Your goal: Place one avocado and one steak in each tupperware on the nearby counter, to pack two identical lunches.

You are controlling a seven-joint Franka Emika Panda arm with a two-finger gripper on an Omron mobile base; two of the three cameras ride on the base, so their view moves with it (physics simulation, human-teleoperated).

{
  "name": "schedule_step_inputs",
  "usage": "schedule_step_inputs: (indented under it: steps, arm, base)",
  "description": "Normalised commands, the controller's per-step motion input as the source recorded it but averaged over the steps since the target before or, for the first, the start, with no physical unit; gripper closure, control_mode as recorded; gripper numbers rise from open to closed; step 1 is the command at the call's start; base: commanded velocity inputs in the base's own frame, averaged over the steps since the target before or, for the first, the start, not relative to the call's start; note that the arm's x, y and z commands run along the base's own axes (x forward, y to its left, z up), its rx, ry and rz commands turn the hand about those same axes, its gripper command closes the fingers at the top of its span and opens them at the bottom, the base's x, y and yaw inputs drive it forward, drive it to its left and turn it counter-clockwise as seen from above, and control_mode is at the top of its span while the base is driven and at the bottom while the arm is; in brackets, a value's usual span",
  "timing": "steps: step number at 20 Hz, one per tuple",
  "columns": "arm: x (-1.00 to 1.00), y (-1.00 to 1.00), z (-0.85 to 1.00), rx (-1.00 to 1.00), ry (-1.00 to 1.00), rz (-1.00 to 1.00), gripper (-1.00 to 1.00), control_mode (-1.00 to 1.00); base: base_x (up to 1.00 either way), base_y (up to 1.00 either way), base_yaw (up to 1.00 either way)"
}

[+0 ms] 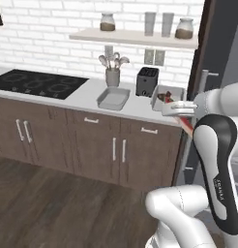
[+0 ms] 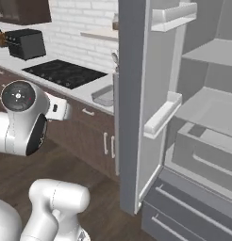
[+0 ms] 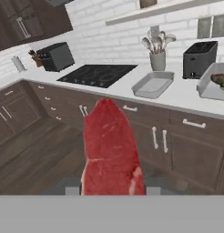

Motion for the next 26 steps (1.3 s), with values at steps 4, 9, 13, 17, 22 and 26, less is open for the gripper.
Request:
schedule_step_inputs:
  steps: [4, 9, 13, 17, 22, 26]
  arm:
    - [0.0, 0.0, 0.0, 0.0, 0.0, 0.0, 1.0, 1.0]
    - [0.0, 0.0, 0.0, 0.0, 0.0, 0.0, 1.0, 1.0]
    - [0.0, 0.0, 0.0, 0.0, 0.0, 0.0, 1.0, 1.0]
    - [0.0, 0.0, 0.0, 0.0, 0.0, 0.0, 1.0, 1.0]
    - [0.0, 0.0, 0.0, 0.0, 0.0, 0.0, 1.0, 1.0]
    - [0.0, 0.0, 0.0, 0.0, 0.0, 0.0, 1.0, 1.0]
  base:
    - [1.0, 0.61, 0.29]
    - [1.0, 0.15, 0.09]
    - [1.0, 0.14, -0.34]
    - [1.0, 0.29, -0.47]
    - [1.0, 0.42, -0.57]
    - [0.95, 0.58, -0.65]
